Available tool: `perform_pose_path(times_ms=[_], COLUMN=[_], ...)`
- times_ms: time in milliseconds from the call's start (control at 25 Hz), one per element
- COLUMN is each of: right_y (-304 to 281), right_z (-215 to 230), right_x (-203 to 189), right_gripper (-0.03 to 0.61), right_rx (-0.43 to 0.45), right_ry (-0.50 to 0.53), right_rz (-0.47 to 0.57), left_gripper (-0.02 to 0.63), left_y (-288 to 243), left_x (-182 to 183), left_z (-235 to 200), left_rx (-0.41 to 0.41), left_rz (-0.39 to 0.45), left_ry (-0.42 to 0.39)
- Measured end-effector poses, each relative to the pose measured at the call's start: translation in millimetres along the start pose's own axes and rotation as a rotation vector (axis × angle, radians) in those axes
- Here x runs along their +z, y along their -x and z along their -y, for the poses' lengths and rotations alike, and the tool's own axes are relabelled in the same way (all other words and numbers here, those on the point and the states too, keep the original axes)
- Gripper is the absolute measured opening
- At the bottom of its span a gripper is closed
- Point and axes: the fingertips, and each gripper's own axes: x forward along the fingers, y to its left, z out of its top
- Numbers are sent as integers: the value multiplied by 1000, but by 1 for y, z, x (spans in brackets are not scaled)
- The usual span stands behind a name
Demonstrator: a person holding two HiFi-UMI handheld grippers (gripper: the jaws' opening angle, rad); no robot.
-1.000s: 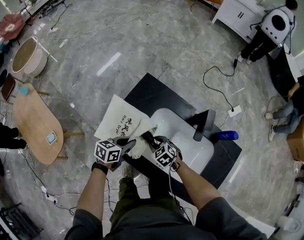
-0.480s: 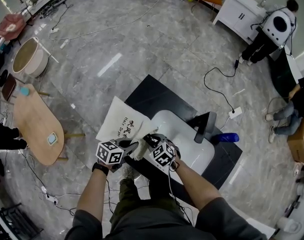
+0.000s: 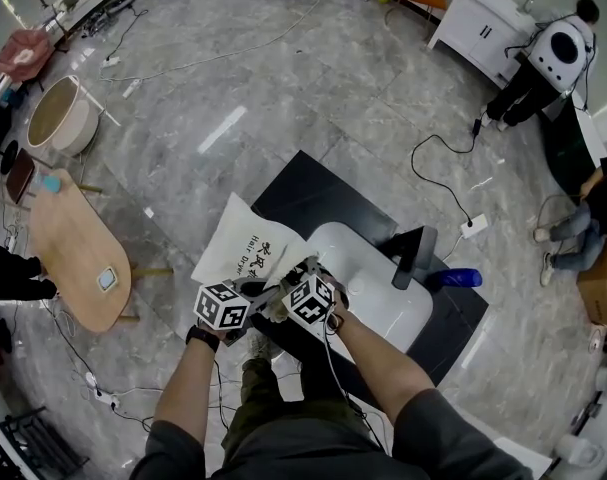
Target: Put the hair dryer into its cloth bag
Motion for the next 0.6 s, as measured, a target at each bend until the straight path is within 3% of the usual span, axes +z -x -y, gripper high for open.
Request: perform_pose_path(times_ms=[400,600], right_y=[-11,16], right_z=[3,8], right_x=[5,-3], right_gripper=[156,161], right_rx=[2,3], right_ry=[-24,-8], right_rz=[12,33], left_gripper=[45,175], left_y=[3,-3], left_x=[-5,-14], left_z=[-11,1], left_rx=[16,-20], left_rz=[-5,-58], left_ry=[28,8])
